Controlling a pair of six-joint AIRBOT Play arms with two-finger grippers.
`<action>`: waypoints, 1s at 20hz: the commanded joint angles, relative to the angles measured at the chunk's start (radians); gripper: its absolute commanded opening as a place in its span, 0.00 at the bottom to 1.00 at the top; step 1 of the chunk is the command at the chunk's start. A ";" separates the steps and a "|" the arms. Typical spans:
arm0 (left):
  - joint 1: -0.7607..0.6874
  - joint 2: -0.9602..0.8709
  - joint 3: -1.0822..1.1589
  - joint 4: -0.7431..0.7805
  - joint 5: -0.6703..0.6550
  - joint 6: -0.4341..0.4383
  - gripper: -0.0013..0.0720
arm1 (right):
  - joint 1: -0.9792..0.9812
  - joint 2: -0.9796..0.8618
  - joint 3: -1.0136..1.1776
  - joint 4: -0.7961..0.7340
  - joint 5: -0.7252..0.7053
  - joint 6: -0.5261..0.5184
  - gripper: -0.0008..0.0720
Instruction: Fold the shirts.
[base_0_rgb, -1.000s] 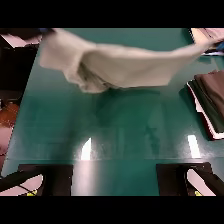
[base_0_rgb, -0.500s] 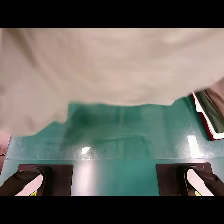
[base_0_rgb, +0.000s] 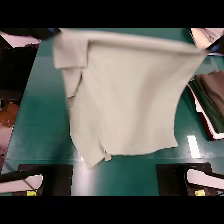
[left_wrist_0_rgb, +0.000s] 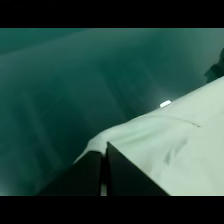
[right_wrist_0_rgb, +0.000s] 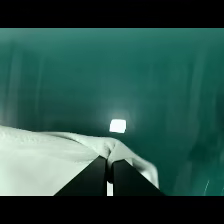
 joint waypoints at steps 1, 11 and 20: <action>0.001 -0.251 -0.017 -0.011 0.058 -0.002 0.05 | 0.040 -0.155 -0.126 0.000 -0.122 0.006 0.03; 0.035 -0.376 0.026 -0.072 -0.072 -0.003 0.91 | 0.123 -0.272 -0.125 0.002 -0.387 0.000 0.76; 0.215 -0.274 -0.098 -0.022 -0.445 -0.021 0.70 | 0.067 -0.174 -0.043 0.007 0.114 -0.164 0.51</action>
